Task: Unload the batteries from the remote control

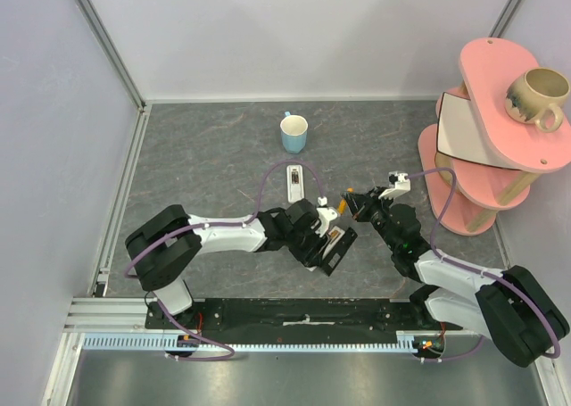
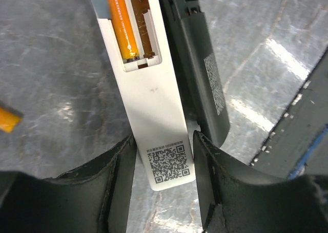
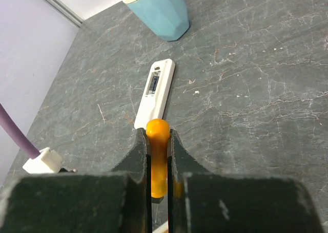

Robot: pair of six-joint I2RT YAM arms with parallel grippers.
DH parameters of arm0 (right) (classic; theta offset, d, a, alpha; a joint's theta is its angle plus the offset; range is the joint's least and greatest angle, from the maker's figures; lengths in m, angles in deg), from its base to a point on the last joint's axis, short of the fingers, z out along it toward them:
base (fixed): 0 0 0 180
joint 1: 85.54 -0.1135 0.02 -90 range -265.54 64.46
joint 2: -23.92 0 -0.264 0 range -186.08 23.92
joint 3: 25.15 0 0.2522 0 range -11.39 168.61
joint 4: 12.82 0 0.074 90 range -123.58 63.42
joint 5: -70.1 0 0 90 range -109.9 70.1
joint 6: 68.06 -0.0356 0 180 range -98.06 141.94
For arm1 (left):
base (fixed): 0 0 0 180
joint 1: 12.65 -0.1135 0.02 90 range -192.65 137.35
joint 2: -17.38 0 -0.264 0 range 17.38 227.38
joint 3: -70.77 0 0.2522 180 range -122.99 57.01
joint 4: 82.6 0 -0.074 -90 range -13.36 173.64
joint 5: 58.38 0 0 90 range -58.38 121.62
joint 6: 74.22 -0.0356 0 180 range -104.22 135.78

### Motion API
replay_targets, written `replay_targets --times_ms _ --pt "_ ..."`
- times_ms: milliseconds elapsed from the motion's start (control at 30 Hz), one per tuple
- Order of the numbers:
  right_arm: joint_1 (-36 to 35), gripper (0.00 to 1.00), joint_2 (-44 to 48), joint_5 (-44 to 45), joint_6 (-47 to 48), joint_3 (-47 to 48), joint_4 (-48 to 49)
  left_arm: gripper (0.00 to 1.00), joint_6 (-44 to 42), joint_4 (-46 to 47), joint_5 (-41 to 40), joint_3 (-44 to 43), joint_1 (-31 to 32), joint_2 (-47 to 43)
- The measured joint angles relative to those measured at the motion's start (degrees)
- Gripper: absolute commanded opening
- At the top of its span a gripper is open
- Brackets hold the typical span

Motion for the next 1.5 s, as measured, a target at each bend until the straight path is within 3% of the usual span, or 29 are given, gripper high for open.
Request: replay_targets --times_ms 300,600,967,1500 --pt "0.0 0.00 -0.4 -0.2 0.0 0.0 -0.1 0.54 1.9 1.0 5.7 0.4 0.3 0.5" --pt "0.0 0.00 -0.5 -0.2 0.4 0.1 -0.9 0.38 5.1 -0.2 -1.7 0.4 1.1 -0.2" --pt "0.0 0.00 -1.9 -0.2 0.6 0.4 -0.9 0.39 5.3 -5.1 -11.3 -2.2 2.2 0.6" --pt "0.0 0.00 -3.1 -0.2 1.9 1.4 -1.0 0.36 -1.4 -10.0 -13.3 -6.1 2.7 2.7"
